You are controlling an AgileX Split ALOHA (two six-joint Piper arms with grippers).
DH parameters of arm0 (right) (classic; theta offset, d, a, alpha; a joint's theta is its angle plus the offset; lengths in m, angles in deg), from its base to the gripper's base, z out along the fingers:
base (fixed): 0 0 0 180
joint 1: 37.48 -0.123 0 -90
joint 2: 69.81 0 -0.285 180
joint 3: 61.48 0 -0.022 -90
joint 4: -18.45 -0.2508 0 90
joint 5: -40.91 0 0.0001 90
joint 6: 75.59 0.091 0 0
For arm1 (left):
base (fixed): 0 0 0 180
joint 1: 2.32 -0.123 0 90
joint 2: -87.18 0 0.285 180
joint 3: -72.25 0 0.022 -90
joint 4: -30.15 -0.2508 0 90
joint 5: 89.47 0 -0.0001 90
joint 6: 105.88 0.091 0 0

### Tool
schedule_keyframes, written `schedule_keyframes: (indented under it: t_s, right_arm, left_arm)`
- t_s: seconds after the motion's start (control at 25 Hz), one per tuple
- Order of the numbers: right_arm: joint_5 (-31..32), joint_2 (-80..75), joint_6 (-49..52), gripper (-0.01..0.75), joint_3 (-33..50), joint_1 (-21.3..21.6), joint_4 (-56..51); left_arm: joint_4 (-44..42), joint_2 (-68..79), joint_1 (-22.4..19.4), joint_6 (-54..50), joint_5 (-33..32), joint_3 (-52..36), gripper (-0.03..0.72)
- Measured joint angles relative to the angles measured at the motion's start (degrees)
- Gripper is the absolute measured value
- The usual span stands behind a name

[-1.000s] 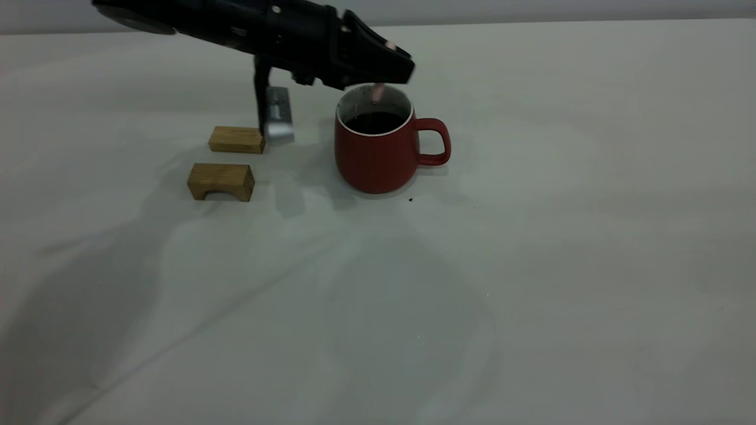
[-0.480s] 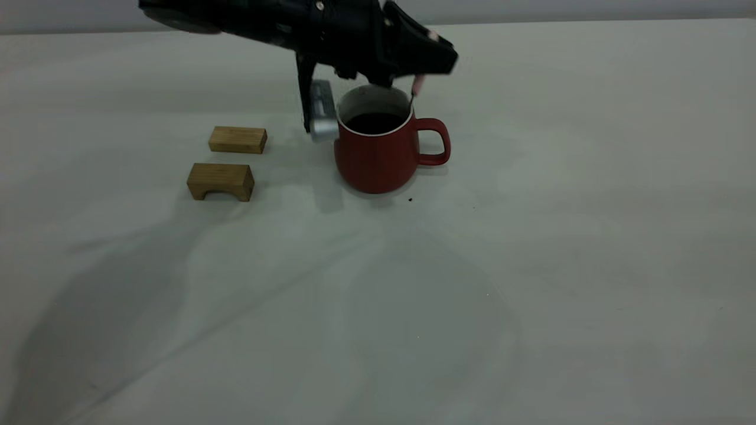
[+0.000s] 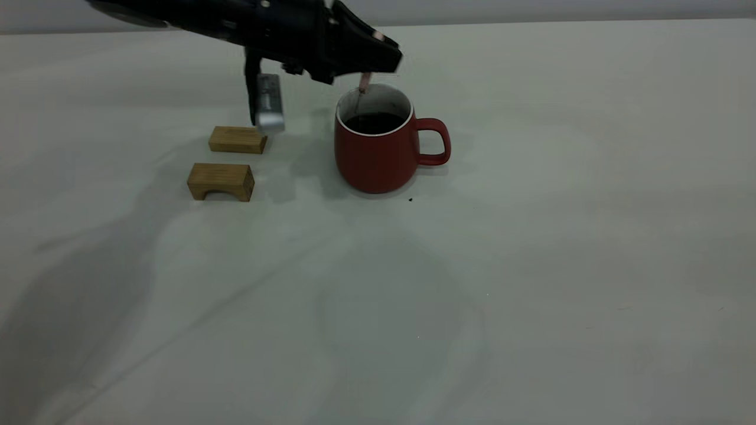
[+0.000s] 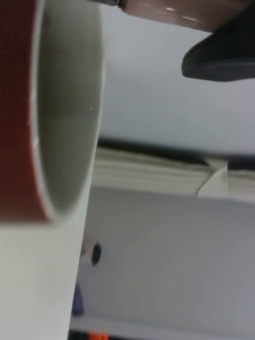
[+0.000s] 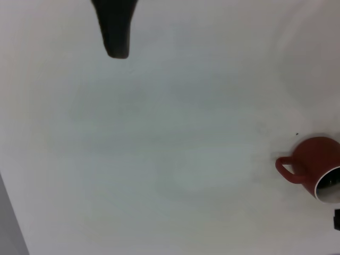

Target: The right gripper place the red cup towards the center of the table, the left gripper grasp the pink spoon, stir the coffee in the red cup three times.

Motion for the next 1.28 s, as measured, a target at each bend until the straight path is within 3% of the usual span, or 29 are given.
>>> schedule_keyframes:
  t_s: [0.56,0.84,1.04,1.28]
  right_arm:
    - [0.0,0.0,0.0,0.592,0.0,0.0,0.0]
    - [0.0,0.0,0.0,0.592,0.0,0.0,0.0]
    - [0.0,0.0,0.0,0.592,0.0,0.0,0.0]
    - [0.0,0.0,0.0,0.592,0.0,0.0,0.0]
  left_arm:
    - [0.7,0.1,0.2,0.2,-3.0,0.0,0.159]
    - [-3.5,-0.3,0.2,0.4,-5.2,0.0,0.399]
    - [-12.1,-6.3,-0.2,5.8,-6.1,-0.1,0.449]
    - [-29.5,-18.8,-1.7,23.6,-10.8,-0.1,0.452]
